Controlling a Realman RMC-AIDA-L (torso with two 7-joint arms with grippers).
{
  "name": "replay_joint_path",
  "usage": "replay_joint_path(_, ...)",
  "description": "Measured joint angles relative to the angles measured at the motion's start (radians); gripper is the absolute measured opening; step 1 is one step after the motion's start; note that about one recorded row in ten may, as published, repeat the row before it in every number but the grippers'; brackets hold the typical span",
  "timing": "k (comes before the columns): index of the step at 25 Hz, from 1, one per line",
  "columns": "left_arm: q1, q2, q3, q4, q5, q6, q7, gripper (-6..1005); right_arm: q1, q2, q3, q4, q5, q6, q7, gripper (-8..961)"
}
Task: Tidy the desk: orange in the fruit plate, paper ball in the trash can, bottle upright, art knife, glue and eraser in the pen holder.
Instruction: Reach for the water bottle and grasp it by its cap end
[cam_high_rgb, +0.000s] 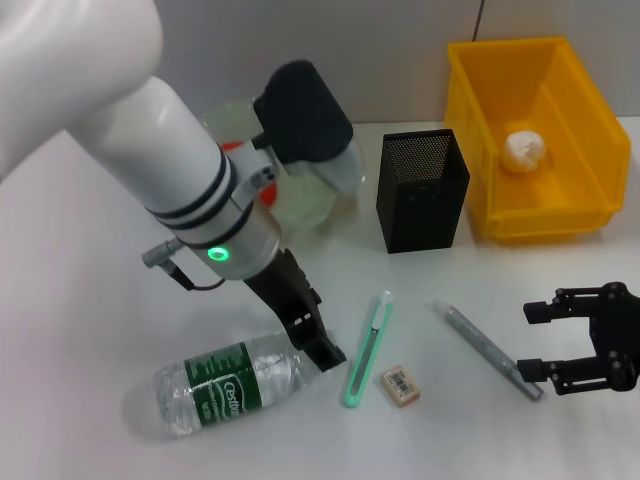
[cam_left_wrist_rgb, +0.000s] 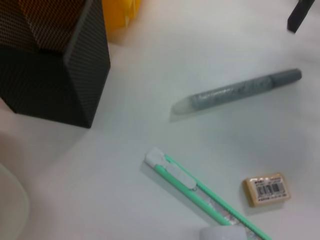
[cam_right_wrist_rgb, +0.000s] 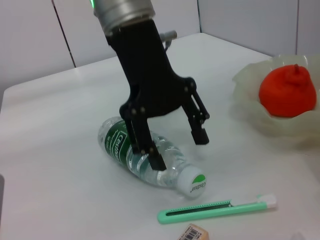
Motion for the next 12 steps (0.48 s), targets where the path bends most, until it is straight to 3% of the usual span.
replay_joint_path(12,0.006,0.0,0.097,-0.091,-0.032,-0.129,0.014,813,0.004,0.001,0.0,-0.001,0.002,0.003,0.008,760)
